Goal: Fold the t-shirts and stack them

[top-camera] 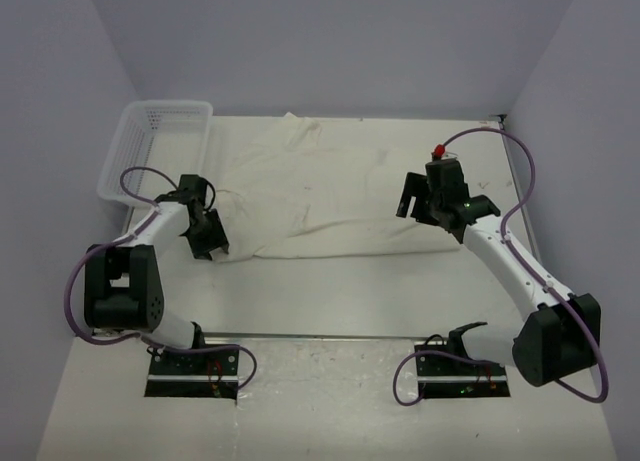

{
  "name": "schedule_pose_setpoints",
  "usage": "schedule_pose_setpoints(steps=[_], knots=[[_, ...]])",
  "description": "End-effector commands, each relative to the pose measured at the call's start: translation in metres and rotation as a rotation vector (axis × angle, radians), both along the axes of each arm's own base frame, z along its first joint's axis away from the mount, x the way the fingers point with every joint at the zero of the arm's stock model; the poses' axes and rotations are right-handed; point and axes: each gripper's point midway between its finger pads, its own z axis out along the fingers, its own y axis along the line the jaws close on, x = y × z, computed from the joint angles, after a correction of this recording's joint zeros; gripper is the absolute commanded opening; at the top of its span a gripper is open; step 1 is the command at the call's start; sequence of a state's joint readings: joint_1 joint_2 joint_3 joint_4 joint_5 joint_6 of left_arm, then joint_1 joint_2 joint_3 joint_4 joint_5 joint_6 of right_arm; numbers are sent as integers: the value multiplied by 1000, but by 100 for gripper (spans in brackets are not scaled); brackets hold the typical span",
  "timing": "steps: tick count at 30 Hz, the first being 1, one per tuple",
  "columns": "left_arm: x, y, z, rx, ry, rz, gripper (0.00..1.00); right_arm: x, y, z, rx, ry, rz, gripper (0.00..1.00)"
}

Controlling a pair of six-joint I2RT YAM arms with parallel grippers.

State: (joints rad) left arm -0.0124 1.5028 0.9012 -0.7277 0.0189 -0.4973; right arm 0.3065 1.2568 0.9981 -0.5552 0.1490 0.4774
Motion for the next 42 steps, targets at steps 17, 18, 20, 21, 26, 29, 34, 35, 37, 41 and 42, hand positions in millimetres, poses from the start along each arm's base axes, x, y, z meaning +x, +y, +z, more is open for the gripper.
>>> schedule_pose_setpoints(steps=[17, 18, 20, 21, 26, 29, 34, 35, 37, 41, 42], knots=[[3, 23, 5, 64, -33, 75, 0, 2, -48, -31, 9, 125, -298, 76], [3, 25, 7, 71, -39, 81, 0, -2, -46, -42, 36, 164, -302, 63], [3, 27, 12, 76, -51, 87, 0, -4, -53, -61, 56, 216, -354, 47], [5, 30, 15, 90, -58, 94, 0, -7, -52, -68, 55, 240, -354, 34], [9, 44, 29, 131, -100, 115, 0, -15, -60, -90, 28, 302, -382, 18], [12, 43, 30, 121, -107, 119, 0, -13, -60, -96, 32, 312, -381, 0], [12, 39, 26, 105, -98, 110, 0, -11, -57, -116, 38, 373, -389, 0], [12, 39, 25, 105, -98, 110, 0, -12, -56, -122, 39, 390, -396, 0], [12, 40, 26, 105, -98, 110, 0, -9, -57, -120, 47, 378, -412, 0], [13, 42, 28, 114, -101, 116, 0, -2, -55, -114, 56, 372, -415, 0], [13, 41, 28, 110, -101, 113, 0, 1, -58, -111, 42, 361, -414, 0]])
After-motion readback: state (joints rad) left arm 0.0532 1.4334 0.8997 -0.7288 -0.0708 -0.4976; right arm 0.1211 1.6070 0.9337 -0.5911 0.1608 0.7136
